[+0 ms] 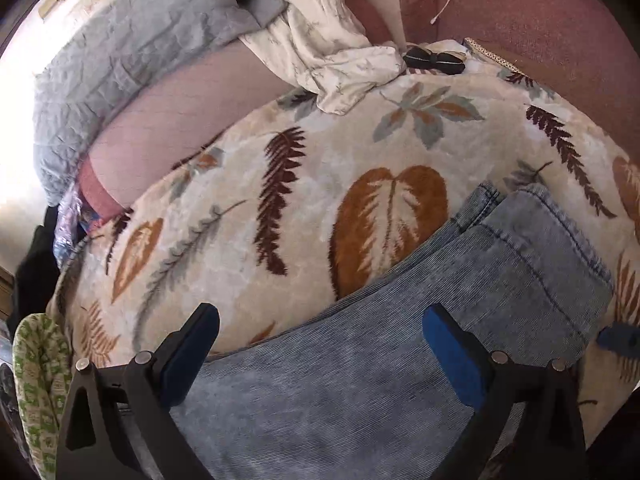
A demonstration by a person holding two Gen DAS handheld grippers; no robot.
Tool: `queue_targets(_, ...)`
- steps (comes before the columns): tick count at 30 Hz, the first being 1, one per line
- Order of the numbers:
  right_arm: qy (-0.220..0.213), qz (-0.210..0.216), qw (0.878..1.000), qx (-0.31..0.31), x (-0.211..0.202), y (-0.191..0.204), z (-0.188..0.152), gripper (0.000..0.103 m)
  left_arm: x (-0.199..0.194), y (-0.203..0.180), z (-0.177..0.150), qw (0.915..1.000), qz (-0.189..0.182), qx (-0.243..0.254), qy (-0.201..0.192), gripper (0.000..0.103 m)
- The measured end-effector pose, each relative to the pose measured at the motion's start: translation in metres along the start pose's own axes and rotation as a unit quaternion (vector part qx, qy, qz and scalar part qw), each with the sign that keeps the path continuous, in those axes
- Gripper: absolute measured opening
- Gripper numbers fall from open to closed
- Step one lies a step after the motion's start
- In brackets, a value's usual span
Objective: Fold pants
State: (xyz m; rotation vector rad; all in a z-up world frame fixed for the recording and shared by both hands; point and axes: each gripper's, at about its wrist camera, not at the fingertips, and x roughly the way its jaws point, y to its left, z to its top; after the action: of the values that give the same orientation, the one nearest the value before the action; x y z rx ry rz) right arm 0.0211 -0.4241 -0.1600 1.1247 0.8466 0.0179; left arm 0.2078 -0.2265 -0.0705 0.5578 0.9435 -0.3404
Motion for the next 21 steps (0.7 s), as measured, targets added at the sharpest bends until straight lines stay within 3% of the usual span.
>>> queue_targets(5, 0.006, -0.002, 1.0, 0.005, 0.006, -0.002, 0.002, 0.066, 0.004, -0.007, 0.014, 1.0, -0.002, 0.009, 0.002, 0.101)
queue_targets(10, 0.011, -0.004, 1.0, 0.008, 0.009, -0.003, 0.003, 0.066, 0.008, -0.022, 0.017, 0.9986, -0.008, 0.052, 0.007, 0.101)
queue_targets(16, 0.004, -0.005, 1.0, 0.024, 0.011, -0.007, 0.004, 0.066, 0.013, -0.034, 0.029, 0.9961, -0.058, 0.066, 0.012, 0.101)
queue_targets(21, -0.012, 0.003, 0.999, 0.031, 0.015, -0.007, 0.006, 0.066, 0.023, -0.052, 0.039, 0.9929, -0.059, 0.103, 0.012, 0.101)
